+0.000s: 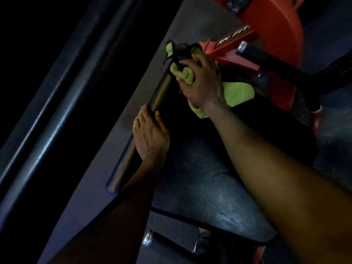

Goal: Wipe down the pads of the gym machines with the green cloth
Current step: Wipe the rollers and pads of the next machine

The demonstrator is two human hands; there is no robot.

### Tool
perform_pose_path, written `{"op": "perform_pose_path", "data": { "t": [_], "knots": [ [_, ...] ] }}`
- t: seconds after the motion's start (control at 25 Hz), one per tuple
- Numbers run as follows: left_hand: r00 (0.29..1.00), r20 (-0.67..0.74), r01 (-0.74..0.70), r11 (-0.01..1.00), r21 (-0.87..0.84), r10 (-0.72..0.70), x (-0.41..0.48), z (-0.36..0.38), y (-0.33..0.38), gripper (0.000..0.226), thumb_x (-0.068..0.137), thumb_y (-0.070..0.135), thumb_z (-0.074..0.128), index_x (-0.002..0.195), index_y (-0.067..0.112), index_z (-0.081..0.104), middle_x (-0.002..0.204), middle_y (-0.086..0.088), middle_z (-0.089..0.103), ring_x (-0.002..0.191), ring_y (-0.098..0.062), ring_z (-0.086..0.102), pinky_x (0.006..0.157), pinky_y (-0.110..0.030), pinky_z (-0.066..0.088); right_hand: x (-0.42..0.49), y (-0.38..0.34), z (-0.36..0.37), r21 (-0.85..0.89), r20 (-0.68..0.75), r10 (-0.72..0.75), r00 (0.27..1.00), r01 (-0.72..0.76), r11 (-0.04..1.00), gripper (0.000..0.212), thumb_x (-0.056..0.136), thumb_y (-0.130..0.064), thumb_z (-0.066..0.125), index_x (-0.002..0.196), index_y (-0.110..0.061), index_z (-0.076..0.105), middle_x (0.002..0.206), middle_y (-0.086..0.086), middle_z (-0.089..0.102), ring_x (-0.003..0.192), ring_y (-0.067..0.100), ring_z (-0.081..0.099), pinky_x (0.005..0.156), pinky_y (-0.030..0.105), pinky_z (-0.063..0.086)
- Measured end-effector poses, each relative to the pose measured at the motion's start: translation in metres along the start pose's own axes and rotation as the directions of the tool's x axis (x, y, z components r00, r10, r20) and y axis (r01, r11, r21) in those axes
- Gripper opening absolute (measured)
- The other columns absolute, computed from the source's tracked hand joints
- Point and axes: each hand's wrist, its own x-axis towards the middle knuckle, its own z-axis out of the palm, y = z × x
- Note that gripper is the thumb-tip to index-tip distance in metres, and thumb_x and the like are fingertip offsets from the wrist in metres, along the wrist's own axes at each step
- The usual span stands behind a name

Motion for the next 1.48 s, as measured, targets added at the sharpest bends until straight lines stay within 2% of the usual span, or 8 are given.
{"op": "perform_pose_path", "data": {
  "t": [0.2, 0.28, 0.4, 0.52, 0.68, 0.88, 1.24, 1.48],
  "knots": [
    [0.973, 0.027, -0.23, 0.973, -0.023, 0.23, 0.013, -0.011, 0.02, 0.057, 0.096, 0.008, 0.039, 0.153, 0.003, 0.032, 0.16, -0.018, 0.03, 0.148, -0.033, 0.027, 0.124, -0.045, 0.016, -0.071, 0.034, -0.023, 0.026, -0.235, 0.404, 0.884, -0.409, 0.912, 0.049, 0.082, -0.049, 0.061, 0.13, -0.036, 0.064, 0.143, 0.001, 0.054, 0.131, 0.026, 0.05, 0.111, 0.048, 0.038],
    [0.961, 0.026, -0.272, 0.959, -0.079, 0.275, 0.04, -0.007, 0.042, 0.055, 0.094, 0.01, 0.036, 0.149, 0.001, 0.039, 0.15, -0.02, 0.044, 0.139, -0.036, 0.041, 0.12, -0.046, 0.026, -0.094, 0.048, -0.032, 0.029, -0.228, 0.422, 0.878, -0.427, 0.904, 0.049, 0.084, -0.048, 0.063, 0.131, -0.035, 0.063, 0.143, 0.001, 0.053, 0.131, 0.026, 0.048, 0.11, 0.047, 0.039],
    [0.979, 0.03, -0.199, 0.978, -0.069, 0.202, 0.062, 0.008, 0.065, 0.055, 0.103, 0.029, 0.024, 0.147, 0.0, 0.041, 0.143, -0.02, 0.052, 0.13, -0.037, 0.05, 0.113, -0.045, 0.035, -0.089, 0.048, -0.03, 0.012, -0.238, 0.455, 0.858, -0.465, 0.885, 0.046, 0.083, -0.048, 0.063, 0.127, -0.034, 0.065, 0.139, 0.001, 0.054, 0.129, 0.027, 0.049, 0.11, 0.05, 0.038],
    [0.982, 0.065, -0.177, 0.984, -0.002, 0.177, 0.057, 0.017, 0.061, 0.057, 0.108, 0.039, 0.021, 0.157, 0.01, 0.027, 0.159, -0.015, 0.035, 0.145, -0.03, 0.034, 0.121, -0.041, 0.024, -0.068, 0.04, -0.027, -0.058, -0.212, 0.401, 0.891, -0.421, 0.905, 0.048, 0.083, -0.053, 0.061, 0.126, -0.035, 0.065, 0.139, 0.0, 0.056, 0.13, 0.027, 0.049, 0.11, 0.05, 0.037],
    [0.948, 0.122, -0.306, 0.948, 0.085, 0.295, 0.059, 0.011, 0.065, 0.056, 0.107, 0.043, 0.023, 0.16, 0.028, 0.013, 0.167, -0.006, 0.016, 0.152, -0.027, 0.019, 0.124, -0.041, 0.017, -0.025, 0.026, -0.022, -0.092, -0.098, 0.283, 0.954, -0.292, 0.952, 0.05, 0.083, -0.056, 0.061, 0.129, -0.037, 0.064, 0.142, 0.002, 0.053, 0.133, 0.03, 0.047, 0.11, 0.051, 0.036],
    [0.938, 0.155, -0.325, 0.942, 0.082, 0.31, 0.057, 0.012, 0.063, 0.055, 0.107, 0.039, 0.026, 0.16, 0.033, 0.013, 0.168, -0.001, 0.013, 0.154, -0.021, 0.014, 0.125, -0.037, 0.014, 0.013, 0.019, -0.017, -0.009, 0.021, 0.188, 0.982, -0.188, 0.982, 0.047, 0.08, -0.051, 0.061, 0.124, -0.037, 0.066, 0.141, 0.002, 0.054, 0.126, 0.031, 0.051, 0.105, 0.047, 0.039],
    [0.941, 0.119, -0.329, 0.937, 0.119, 0.316, 0.058, 0.016, 0.062, 0.054, 0.108, 0.04, 0.025, 0.16, 0.032, 0.015, 0.167, -0.004, 0.018, 0.152, -0.027, 0.021, 0.122, -0.043, 0.022, -0.025, 0.048, -0.04, 0.007, -0.092, 0.524, 0.847, -0.526, 0.851, 0.048, 0.077, -0.049, 0.061, 0.123, -0.038, 0.066, 0.14, -0.004, 0.056, 0.125, 0.027, 0.051, 0.104, 0.046, 0.038],
    [0.945, 0.148, -0.31, 0.945, 0.108, 0.293, 0.059, 0.016, 0.062, 0.054, 0.107, 0.042, 0.023, 0.159, 0.036, 0.014, 0.168, 0.0, 0.014, 0.153, -0.023, 0.017, 0.124, -0.041, 0.019, 0.029, 0.034, -0.023, 0.028, 0.008, 0.399, 0.917, -0.399, 0.917, 0.044, 0.08, -0.054, 0.06, 0.118, -0.035, 0.07, 0.127, -0.002, 0.062, 0.119, 0.029, 0.056, 0.098, 0.045, 0.043]
  ]
}}
